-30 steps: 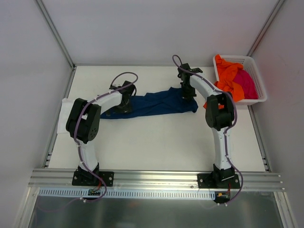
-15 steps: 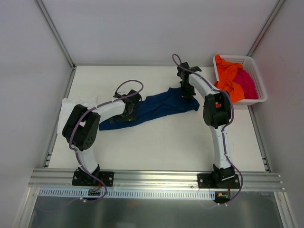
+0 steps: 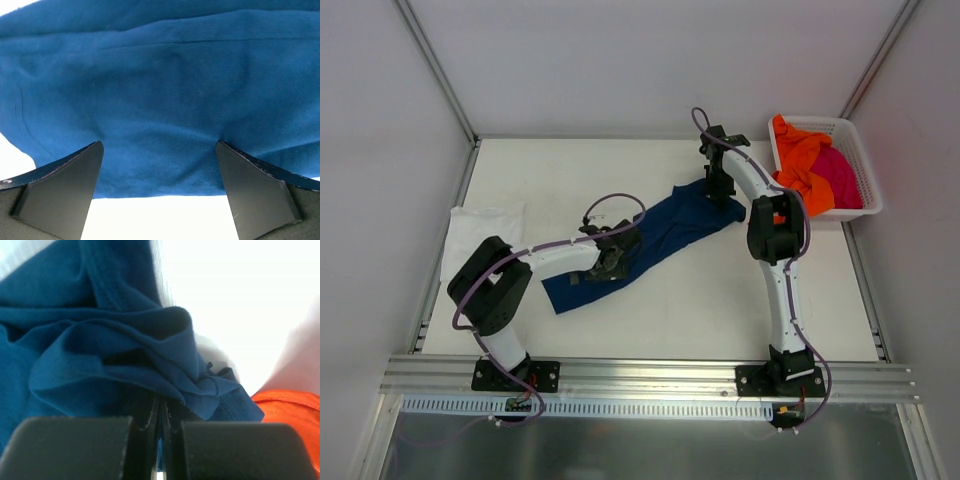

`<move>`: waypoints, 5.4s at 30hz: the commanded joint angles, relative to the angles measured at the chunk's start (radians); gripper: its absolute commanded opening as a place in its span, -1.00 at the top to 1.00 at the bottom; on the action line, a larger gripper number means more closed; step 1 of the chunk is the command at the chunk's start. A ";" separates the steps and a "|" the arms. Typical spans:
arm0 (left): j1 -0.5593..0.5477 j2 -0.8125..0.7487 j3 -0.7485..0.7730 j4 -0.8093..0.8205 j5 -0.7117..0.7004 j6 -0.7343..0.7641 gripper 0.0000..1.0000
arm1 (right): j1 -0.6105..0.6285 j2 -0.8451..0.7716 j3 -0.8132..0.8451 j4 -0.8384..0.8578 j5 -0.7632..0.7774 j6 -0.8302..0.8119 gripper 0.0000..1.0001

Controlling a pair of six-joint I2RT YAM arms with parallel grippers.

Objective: Fold and stack the t-shirts
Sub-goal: Rotate the tshirt 90 degrees

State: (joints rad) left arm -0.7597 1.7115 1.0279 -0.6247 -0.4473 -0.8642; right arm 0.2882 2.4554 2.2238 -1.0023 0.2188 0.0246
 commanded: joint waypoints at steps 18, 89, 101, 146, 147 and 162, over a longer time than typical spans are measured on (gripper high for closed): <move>-0.438 0.132 0.067 -0.104 0.269 -0.295 -0.96 | -0.093 0.079 0.175 0.002 -0.147 -0.043 0.99; -0.440 -0.236 0.117 -0.350 -0.120 -0.305 -0.25 | -0.044 -0.530 -0.495 0.470 -0.368 0.009 0.99; -0.444 -0.179 -0.025 -0.075 0.054 -0.226 1.00 | 0.012 -0.383 -0.377 0.392 -0.254 -0.005 0.99; -0.566 -0.021 0.053 0.085 0.269 -0.294 1.00 | 0.054 0.088 0.146 0.186 -0.174 0.015 0.99; -0.572 -0.020 0.072 0.092 0.274 -0.291 1.00 | 0.054 0.097 0.152 0.186 -0.189 0.017 0.99; -0.621 -0.013 0.112 0.111 0.245 -0.279 1.00 | 0.028 0.117 0.182 0.194 -0.251 0.009 0.99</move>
State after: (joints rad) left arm -1.3735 1.7390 1.1709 -0.5011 -0.1692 -1.1378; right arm 0.3252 2.5656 2.3840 -0.7975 -0.0162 0.0296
